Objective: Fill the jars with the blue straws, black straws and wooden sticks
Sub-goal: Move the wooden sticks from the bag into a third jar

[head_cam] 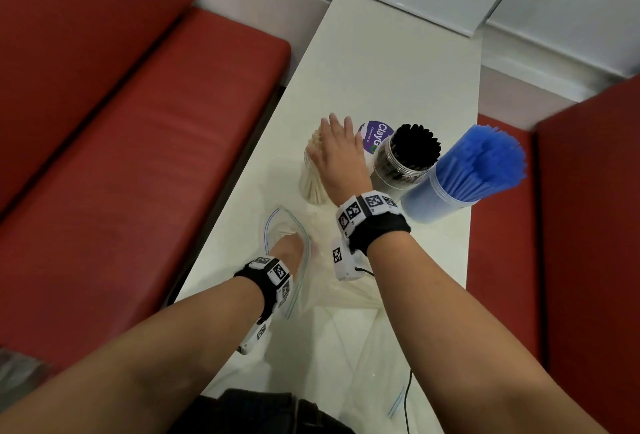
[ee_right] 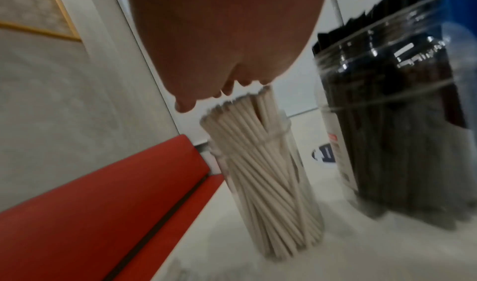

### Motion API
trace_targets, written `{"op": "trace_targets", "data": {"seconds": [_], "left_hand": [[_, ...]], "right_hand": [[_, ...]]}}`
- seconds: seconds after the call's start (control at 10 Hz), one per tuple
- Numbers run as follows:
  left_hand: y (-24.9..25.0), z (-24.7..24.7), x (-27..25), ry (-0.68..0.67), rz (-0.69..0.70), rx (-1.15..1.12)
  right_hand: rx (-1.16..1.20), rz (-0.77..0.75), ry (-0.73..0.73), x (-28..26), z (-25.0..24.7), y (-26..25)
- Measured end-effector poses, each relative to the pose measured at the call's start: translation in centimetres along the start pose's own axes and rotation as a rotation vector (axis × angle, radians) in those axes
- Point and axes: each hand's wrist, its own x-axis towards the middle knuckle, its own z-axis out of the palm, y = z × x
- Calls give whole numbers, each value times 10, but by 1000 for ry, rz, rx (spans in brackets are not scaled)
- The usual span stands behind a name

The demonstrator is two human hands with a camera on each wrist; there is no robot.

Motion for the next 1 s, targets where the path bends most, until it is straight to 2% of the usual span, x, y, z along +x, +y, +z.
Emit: {"op": "trace_targets", "data": {"seconds": [0.1,0.3,0.4,0.6,0.7,0.8,0.9,1.0], "left_hand": [[0,0,5,-8,41,127],[4,-13,-1,29,84,264],[6,-22,-8,16,98,341],[19,-45,-35,-12,181,648],[22,-60,-49,39,169,671],[24,-80,-67,57,122,715],[35,-97,-90,100,122,769],[46,-103,-105,184,129,849]], "right_hand": [[-52,14,-104,-7,14,4],[437,12,314,-31,-5,2],[541,18,304,-57,-8,-4],[727,113,-144,-95,-4,-14],[731,106,-413,-108,1,-23],[580,65,-547,-118,6,-33],[412,87,-576,-126,12,-44],[316,71,-521,-131,16,-54]]}}
